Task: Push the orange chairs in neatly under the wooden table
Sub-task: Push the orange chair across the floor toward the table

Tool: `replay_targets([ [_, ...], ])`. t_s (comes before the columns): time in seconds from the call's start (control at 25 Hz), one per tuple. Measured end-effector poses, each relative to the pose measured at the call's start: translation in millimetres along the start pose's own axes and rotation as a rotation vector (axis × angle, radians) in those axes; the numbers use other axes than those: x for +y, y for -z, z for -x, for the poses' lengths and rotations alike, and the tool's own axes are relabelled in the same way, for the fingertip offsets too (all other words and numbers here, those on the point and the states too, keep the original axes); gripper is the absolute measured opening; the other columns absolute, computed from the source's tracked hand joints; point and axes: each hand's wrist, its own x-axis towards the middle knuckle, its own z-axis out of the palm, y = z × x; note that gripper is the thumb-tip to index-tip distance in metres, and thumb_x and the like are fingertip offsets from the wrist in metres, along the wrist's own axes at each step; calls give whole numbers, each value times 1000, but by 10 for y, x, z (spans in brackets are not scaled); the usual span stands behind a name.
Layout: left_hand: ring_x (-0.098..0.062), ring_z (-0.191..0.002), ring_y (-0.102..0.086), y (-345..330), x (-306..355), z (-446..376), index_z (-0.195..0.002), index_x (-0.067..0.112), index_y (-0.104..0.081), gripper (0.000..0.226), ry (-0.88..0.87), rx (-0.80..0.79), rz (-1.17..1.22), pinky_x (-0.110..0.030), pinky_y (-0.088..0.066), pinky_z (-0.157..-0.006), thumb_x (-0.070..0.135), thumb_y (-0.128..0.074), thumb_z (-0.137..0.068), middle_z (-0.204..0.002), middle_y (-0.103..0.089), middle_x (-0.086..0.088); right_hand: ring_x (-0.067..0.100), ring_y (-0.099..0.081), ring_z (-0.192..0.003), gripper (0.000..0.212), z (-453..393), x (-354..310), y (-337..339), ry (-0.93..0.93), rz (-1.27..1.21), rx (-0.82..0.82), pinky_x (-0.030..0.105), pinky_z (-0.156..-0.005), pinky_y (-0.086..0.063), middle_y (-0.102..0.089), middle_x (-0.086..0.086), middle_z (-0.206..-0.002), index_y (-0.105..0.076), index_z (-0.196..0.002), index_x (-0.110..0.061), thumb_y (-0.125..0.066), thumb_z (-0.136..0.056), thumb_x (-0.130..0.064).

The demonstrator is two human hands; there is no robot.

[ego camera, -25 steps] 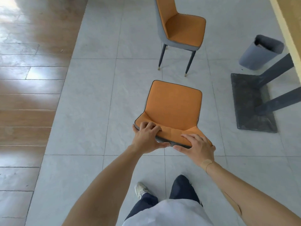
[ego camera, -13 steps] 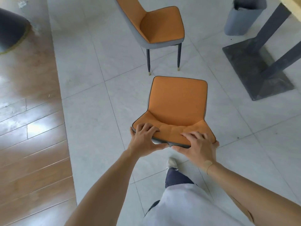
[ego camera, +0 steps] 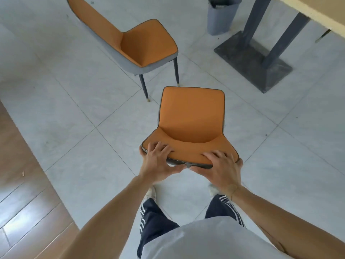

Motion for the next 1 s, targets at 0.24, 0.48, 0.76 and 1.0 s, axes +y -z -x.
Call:
replay_targets([
  [0.24,-24,-117,-37,287,-755,-250,-103,36,-55,75,-248,-107,-52,-70,-21,-102,95,-37,-61,-117,-52,13,22,-52,-105,84,244,-827,-316,-201,-52,111,58,-88,-40,-62,-15,-109,-63,-110,-43,-23,-62,-100],
  [0.48,-20,-121,-28,448,-854,-686,-107,37,-52,75,-444,-226,-117,-70,-17,-105,94,-37,-61,-122,-48,12,19,-48,-117,86,270,-1117,-382,-431,-140,82,59,-95,-36,-60,-16,-122,-58,-121,-45,-23,-62,-99],
  [0.76,-21,-126,-33,539,-446,-1519,-102,45,-45,64,-533,-321,-135,-67,-17,-106,93,-42,-60,-124,-46,15,24,-44,-120,77,-223,-814,-223,-495,-204,190,53,-92,-33,-59,-13,-124,-59,-116,-46,-30,-66,-96],
  [1.0,-20,-124,-31,449,305,-2393,-104,42,-51,66,-582,-325,-131,-56,-26,-104,91,-45,-61,-123,-49,14,26,-39,-125,81,-873,-41,199,-542,-249,202,54,-94,-31,-57,-13,-127,-59,-117,-48,-28,-62,-97],
])
